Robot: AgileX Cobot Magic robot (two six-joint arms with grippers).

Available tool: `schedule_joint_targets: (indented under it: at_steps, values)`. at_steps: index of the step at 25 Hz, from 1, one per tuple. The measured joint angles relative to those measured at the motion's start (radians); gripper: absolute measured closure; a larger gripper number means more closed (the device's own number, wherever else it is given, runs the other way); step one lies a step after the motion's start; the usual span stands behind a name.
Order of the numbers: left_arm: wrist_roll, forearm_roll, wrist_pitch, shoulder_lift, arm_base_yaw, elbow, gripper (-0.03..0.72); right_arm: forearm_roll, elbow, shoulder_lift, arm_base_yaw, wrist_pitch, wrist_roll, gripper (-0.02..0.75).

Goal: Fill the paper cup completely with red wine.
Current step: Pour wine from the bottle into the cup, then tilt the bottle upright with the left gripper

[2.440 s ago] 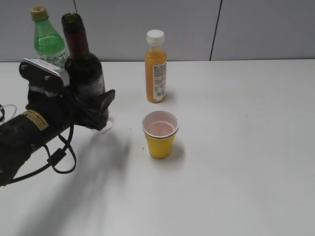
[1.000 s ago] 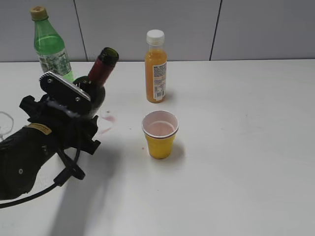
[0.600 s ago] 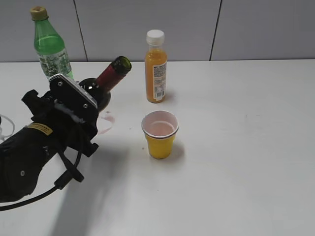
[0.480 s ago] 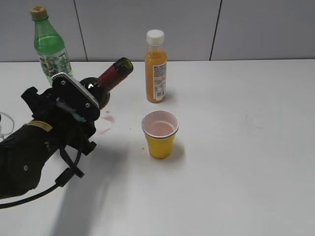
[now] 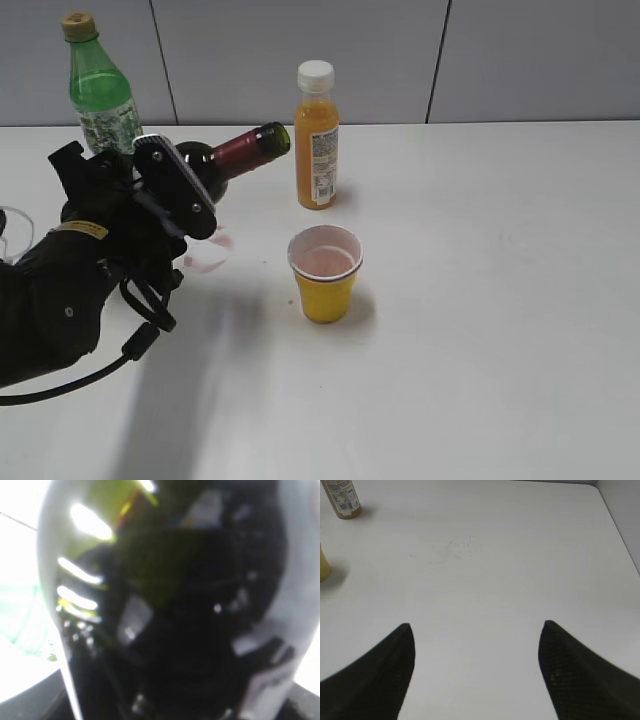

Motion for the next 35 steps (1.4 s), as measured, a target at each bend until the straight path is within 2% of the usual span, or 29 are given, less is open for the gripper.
schedule_joint_targets:
  at_steps: [8,20,27,35]
  values:
    - [0.139,-0.019,-0.072,0.0,0.0,0.0,0.137,0.001,0.0,0.0,0.0,0.0,0.0,0.153]
    - [0.186,0.02,-0.067,0.0,0.0,0.0,0.137,0.001,0.0,0.0,0.0,0.0,0.0,0.153]
    - [0.257,0.028,-0.066,0.003,0.0,0.0,0.137,0.001,0.0,0.0,0.0,0.0,0.001,0.153]
    - [0.287,0.085,-0.074,0.042,0.0,0.0,0.137,0.001,0.0,0.0,0.0,0.0,0.001,0.153]
